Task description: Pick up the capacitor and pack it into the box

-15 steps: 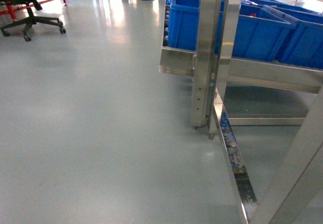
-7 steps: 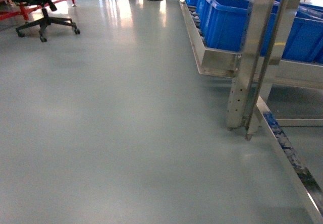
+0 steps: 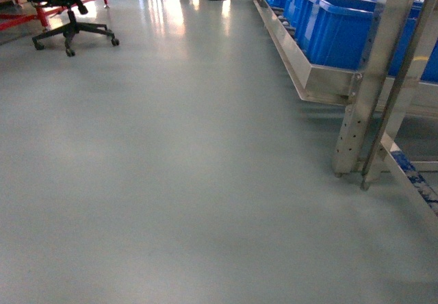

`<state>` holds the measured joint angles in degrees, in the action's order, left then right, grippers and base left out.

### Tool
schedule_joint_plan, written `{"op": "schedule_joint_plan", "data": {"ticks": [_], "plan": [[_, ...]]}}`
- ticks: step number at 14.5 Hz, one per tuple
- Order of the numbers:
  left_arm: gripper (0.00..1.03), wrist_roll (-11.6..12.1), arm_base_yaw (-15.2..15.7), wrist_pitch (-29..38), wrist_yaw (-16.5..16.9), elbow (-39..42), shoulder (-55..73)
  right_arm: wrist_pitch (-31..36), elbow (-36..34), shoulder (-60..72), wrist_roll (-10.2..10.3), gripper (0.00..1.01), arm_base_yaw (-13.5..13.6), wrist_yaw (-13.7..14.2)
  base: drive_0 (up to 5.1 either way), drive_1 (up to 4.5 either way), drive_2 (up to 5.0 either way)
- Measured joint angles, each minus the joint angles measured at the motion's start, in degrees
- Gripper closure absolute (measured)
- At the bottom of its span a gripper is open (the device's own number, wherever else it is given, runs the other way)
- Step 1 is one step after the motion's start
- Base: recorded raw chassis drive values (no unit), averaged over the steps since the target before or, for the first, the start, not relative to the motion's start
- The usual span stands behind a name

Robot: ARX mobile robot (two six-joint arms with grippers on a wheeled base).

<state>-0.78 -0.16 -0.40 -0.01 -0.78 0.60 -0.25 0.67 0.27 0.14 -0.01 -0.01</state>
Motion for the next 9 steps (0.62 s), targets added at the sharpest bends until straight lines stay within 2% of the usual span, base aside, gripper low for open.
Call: {"op": "schedule_joint_plan", "data": {"ticks": [9], "plan": [[0.60,0.00,0.00,0.09,0.00,0.00,0.00,0.20,0.00,0.00,0.00,0.03,0.00,0.00,-5.0,2.46,2.5]]}}
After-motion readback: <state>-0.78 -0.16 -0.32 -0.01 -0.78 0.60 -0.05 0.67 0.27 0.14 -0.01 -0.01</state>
